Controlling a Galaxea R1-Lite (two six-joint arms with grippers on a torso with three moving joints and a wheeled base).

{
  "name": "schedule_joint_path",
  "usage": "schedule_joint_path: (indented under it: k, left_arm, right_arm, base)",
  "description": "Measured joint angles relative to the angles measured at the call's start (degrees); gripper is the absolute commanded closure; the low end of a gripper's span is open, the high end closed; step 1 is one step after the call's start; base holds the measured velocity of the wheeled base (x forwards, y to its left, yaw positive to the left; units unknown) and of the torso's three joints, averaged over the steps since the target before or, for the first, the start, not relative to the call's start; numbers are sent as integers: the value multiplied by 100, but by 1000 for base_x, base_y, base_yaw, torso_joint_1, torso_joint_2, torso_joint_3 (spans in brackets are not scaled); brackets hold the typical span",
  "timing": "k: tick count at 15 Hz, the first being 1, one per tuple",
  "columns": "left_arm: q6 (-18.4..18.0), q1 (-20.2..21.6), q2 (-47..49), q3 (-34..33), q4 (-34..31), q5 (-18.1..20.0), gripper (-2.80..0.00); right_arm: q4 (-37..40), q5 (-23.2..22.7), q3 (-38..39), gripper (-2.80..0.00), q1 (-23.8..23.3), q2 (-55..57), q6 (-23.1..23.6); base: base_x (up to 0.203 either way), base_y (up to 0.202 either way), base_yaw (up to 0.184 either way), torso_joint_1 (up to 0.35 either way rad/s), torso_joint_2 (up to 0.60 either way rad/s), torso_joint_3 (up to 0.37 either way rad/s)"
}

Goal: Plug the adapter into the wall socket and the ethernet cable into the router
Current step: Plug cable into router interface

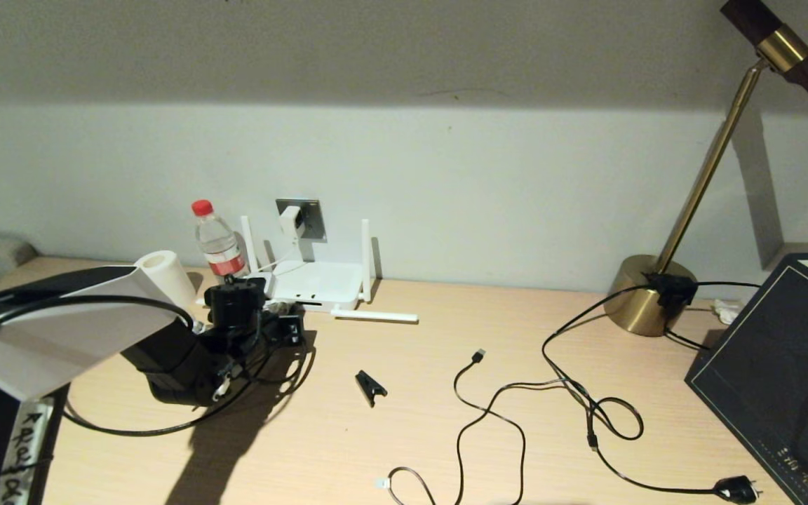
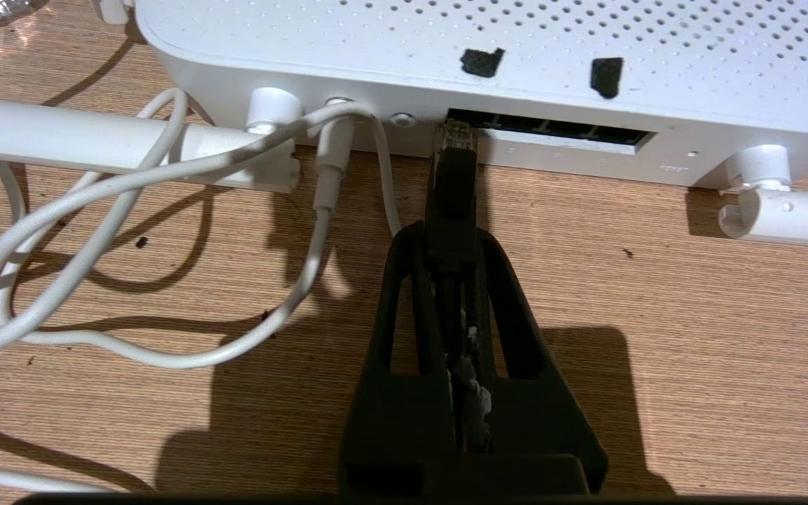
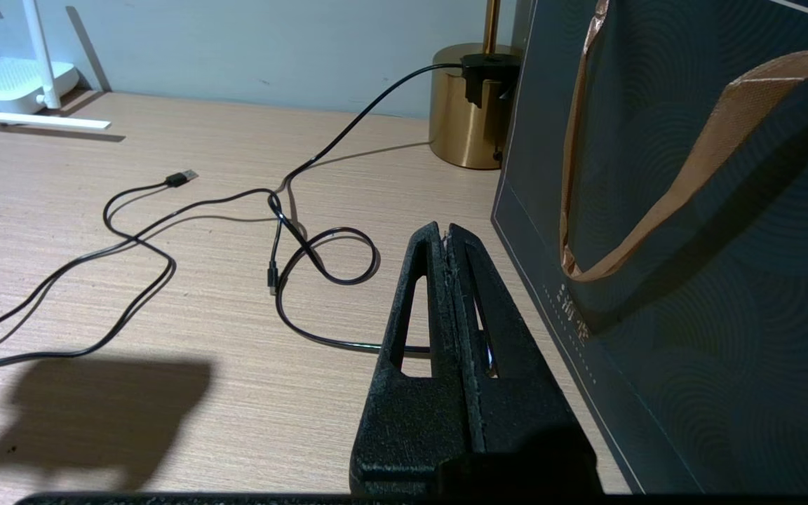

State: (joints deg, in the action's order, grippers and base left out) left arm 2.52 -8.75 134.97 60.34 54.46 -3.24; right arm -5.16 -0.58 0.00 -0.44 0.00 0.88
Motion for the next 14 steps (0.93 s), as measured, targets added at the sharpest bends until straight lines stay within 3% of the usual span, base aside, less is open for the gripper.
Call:
schedule_joint_path:
  k: [14]
  left_arm:
    - [0,-15,63,257,-149,52,0]
  right_arm:
    - [1,1,0,0,0,0,2]
  base:
    - [0,0,0,0,0,0]
